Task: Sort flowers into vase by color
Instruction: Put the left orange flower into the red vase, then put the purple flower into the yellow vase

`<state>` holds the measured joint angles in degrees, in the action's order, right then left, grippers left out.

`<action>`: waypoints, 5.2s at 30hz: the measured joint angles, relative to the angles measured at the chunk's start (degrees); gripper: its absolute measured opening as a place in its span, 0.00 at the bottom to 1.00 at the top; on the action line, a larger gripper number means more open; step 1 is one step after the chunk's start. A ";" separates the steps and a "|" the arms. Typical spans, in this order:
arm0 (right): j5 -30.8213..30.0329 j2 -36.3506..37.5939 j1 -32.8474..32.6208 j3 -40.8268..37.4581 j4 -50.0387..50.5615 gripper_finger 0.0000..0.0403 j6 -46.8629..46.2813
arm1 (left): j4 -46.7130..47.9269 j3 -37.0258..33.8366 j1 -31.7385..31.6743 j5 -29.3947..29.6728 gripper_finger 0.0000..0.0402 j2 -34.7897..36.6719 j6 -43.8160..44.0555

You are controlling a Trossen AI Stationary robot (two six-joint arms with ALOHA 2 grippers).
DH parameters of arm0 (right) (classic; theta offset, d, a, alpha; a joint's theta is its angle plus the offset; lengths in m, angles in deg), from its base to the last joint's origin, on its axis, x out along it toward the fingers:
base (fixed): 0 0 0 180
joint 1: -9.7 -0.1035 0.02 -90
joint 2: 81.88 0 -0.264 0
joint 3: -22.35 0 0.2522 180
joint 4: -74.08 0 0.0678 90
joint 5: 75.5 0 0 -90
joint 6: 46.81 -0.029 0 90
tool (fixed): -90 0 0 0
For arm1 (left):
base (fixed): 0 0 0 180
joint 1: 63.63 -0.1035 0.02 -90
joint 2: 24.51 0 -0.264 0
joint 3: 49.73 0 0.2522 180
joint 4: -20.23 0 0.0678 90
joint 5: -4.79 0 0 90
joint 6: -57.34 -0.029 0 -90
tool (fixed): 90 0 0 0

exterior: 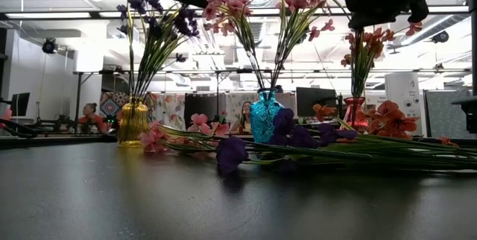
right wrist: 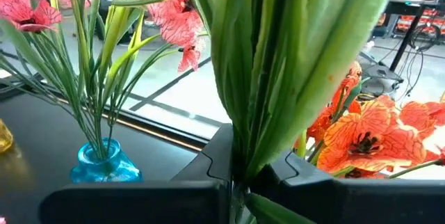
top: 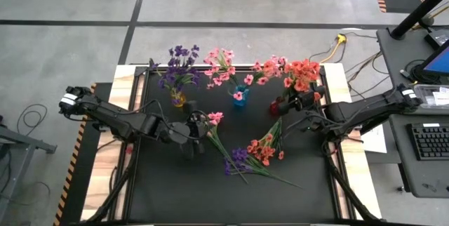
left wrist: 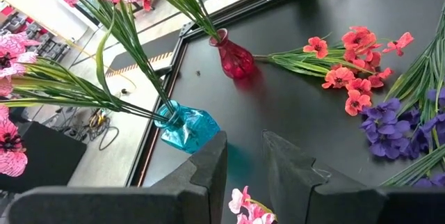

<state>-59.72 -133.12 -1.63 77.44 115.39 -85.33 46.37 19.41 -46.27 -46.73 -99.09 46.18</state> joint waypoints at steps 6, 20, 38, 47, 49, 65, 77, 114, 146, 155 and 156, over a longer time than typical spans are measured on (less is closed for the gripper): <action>-0.38 -1.68 0.00 -0.38 0.04 0.05 -1.14 | -0.27 0.00 0.00 0.00 0.19 0.00 -0.10; -0.78 -4.33 0.02 -0.41 -1.44 0.05 -1.87 | -0.44 0.00 0.00 -0.02 0.19 0.00 -0.10; 0.91 -4.33 0.02 -0.41 -1.46 0.23 -4.90 | -0.56 0.00 0.00 0.00 0.19 0.00 -0.34; 2.75 -4.29 0.00 -0.41 -1.24 0.42 -4.94 | -0.56 0.00 0.00 -0.02 0.19 0.00 -0.32; 3.94 -4.27 0.00 -0.41 -1.10 0.46 -4.94 | -0.56 0.00 0.00 -0.02 0.19 0.00 -0.14; 16.36 -4.29 0.00 -0.41 2.74 0.74 -6.31 | -0.56 0.00 0.00 -0.02 0.19 0.00 1.59; 20.92 -3.83 0.00 -0.43 9.75 0.80 -11.20 | -0.57 0.74 0.00 -0.02 0.19 -0.02 2.31; 57.98 2.38 -0.17 0.29 27.27 0.78 -19.42 | 19.58 2.01 0.22 -32.12 0.19 -13.88 24.27; 68.06 -22.39 -18.02 8.58 9.62 0.78 -23.53 | 48.44 7.68 15.73 -42.70 0.19 -8.19 62.26; 62.89 -33.59 -18.47 24.21 17.49 0.78 -14.29 | 54.49 6.34 18.53 -43.18 0.19 -3.93 71.69; 61.21 -34.93 -18.36 25.97 17.44 0.78 -12.58 | 54.39 6.13 18.60 -42.05 0.19 -3.95 71.71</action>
<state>1.49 -168.05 -19.99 103.41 132.83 -97.91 100.76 25.53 -27.67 -88.78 -103.04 117.88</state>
